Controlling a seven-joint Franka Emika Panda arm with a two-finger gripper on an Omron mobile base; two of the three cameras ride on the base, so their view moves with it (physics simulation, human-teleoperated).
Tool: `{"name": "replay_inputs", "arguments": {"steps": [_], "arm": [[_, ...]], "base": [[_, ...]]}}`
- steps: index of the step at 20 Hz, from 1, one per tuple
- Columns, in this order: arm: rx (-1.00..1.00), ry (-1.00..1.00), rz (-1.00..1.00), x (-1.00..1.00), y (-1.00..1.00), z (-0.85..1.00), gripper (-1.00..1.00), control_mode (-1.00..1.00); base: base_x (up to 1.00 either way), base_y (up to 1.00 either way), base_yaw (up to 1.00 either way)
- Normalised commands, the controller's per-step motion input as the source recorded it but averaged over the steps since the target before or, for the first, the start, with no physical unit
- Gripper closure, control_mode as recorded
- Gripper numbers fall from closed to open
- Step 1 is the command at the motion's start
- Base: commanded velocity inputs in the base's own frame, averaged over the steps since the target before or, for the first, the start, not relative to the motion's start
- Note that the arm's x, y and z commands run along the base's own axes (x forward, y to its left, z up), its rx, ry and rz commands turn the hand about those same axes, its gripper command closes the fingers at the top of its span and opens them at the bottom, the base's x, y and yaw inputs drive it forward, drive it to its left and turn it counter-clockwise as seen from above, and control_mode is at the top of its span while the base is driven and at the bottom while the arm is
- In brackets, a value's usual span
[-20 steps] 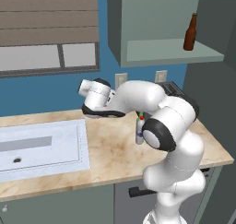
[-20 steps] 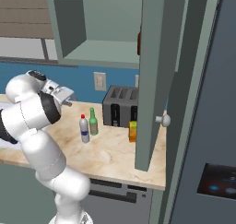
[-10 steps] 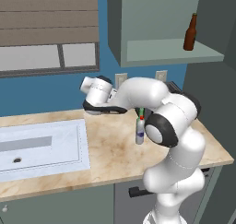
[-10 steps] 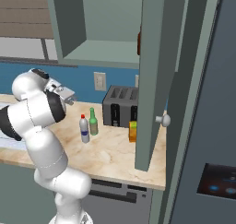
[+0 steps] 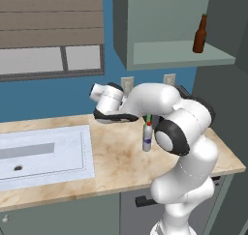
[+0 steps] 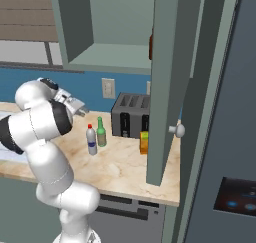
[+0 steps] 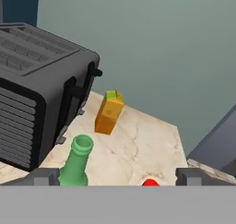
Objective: Sort all alcoholic drinks to one cabinet, and non-alcoholic drinks to the other.
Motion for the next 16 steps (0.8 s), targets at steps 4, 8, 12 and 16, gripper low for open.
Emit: {"name": "replay_inputs", "arguments": {"steps": [4, 8, 12, 16], "arm": [[0.04, 0.00, 0.10, 0.00, -0.19, -0.09, -1.00, -1.00], [0.06, 0.00, 0.12, 0.00, -0.21, -0.04, -1.00, -1.00], [0.07, 0.04, 0.13, 0.00, -0.11, -0.01, -1.00, -1.00], [0.07, 0.07, 0.13, 0.00, -0.05, 0.00, -1.00, -1.00]], "base": [[0.00, 0.00, 0.00], [0.00, 0.00, 0.00], [0.00, 0.00, 0.00], [0.00, 0.00, 0.00]]}}
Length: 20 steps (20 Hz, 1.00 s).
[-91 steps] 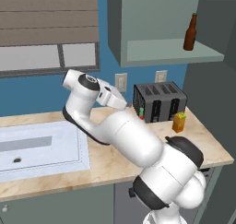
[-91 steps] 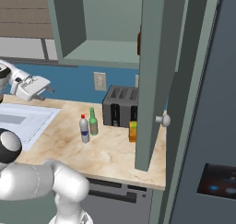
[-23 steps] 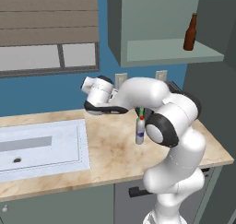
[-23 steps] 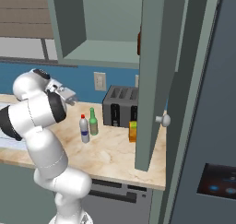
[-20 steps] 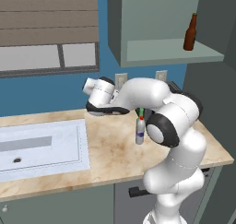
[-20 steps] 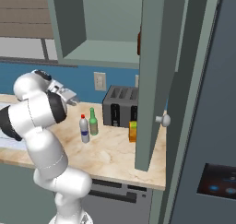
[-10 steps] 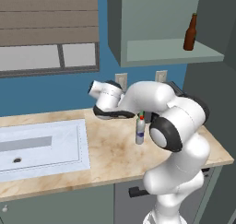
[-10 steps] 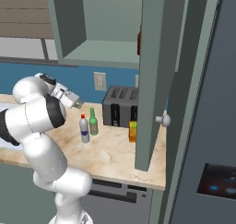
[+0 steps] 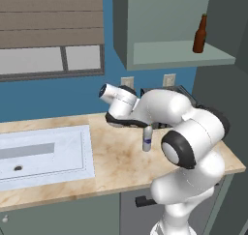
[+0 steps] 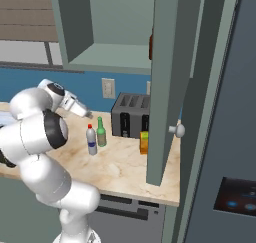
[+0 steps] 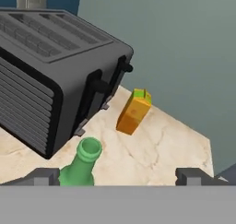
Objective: Sort all alcoholic drinks to one cabinet, and non-alcoholic drinks to the other.
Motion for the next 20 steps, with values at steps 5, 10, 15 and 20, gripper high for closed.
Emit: {"name": "replay_inputs", "arguments": {"steps": [5, 10, 15, 20], "arm": [[0.09, 0.07, 0.14, 0.00, -0.02, 0.00, -1.00, -1.00], [0.09, 0.04, 0.17, 0.00, -0.07, 0.00, -1.00, -1.00], [0.08, 0.01, 0.17, 0.00, -0.10, -0.05, -1.00, -1.00], [0.08, 0.00, 0.17, 0.00, -0.12, -0.19, -1.00, -1.00]], "base": [[0.00, 0.00, 0.00], [0.00, 0.00, 0.00], [0.00, 0.00, 0.00], [0.00, 0.00, 0.00]]}}
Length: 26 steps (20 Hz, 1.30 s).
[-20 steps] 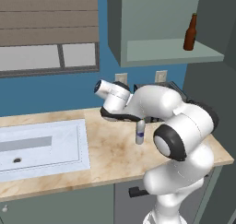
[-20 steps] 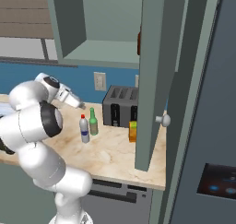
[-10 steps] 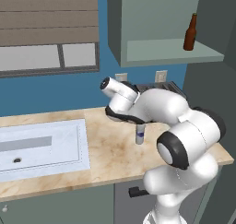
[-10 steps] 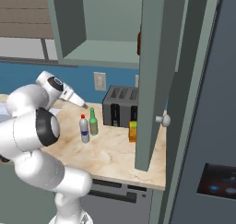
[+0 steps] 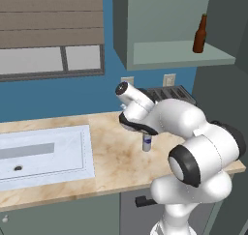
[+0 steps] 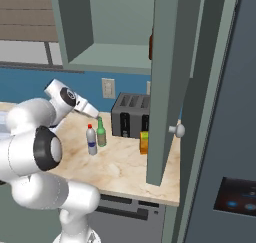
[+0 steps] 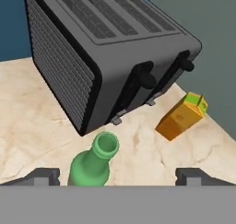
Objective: Sort all alcoholic drinks to one cabinet, and non-alcoholic drinks to the other.
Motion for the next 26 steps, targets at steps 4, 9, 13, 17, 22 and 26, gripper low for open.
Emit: {"name": "replay_inputs", "arguments": {"steps": [4, 9, 13, 17, 22, 26], "arm": [[0.11, 0.00, 0.16, 0.00, -0.08, -0.21, -1.00, -1.00], [0.12, 0.00, 0.15, 0.02, -0.04, -0.14, -1.00, -1.00], [0.12, 0.00, 0.15, 0.09, 0.00, -0.09, -1.00, -1.00], [0.12, 0.00, 0.14, 0.11, 0.00, -0.06, -1.00, -1.00], [0.11, 0.00, 0.12, 0.14, 0.00, -0.05, -1.00, -1.00], [0.09, 0.00, 0.10, 0.10, 0.00, -0.08, -1.00, -1.00]], "base": [[0.00, 0.00, 0.00], [0.00, 0.00, 0.00], [0.00, 0.00, 0.00], [0.00, 0.00, 0.00], [0.00, 0.00, 0.00], [0.00, 0.00, 0.00]]}}
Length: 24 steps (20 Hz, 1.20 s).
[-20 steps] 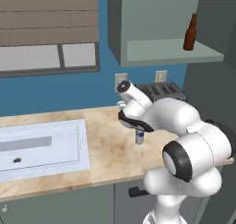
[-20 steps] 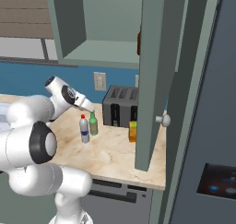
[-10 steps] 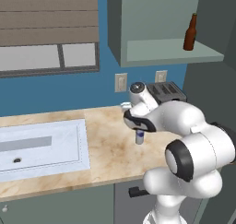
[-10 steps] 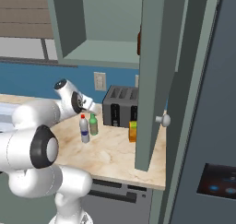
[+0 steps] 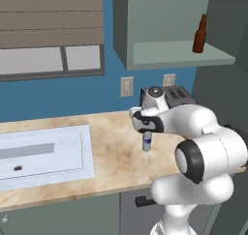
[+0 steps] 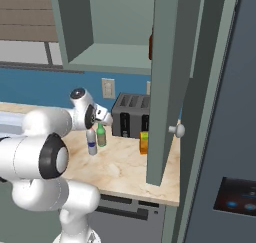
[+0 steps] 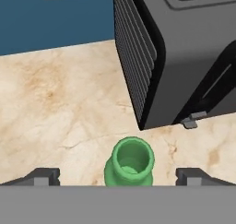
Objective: Sort all alcoholic drinks to one cabinet, and non-alcoholic drinks to the other.
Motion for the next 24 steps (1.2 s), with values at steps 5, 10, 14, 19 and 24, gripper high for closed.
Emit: {"name": "replay_inputs", "arguments": {"steps": [5, 10, 14, 19, 24], "arm": [[0.07, 0.00, 0.09, 0.02, 0.00, -0.10, -1.00, -1.00], [0.02, -0.01, 0.07, 0.00, 0.00, -0.12, -1.00, -1.00], [0.03, -0.04, 0.05, 0.00, 0.00, -0.03, -1.00, -1.00], [0.03, -0.05, 0.03, 0.02, 0.00, 0.00, -1.00, -1.00], [0.03, -0.03, 0.01, 0.01, 0.00, 0.00, -1.00, -1.00]], "base": [[0.00, 0.00, 0.00], [0.00, 0.00, 0.00], [0.00, 0.00, 0.00], [0.00, 0.00, 0.00], [0.00, 0.00, 0.00]]}}
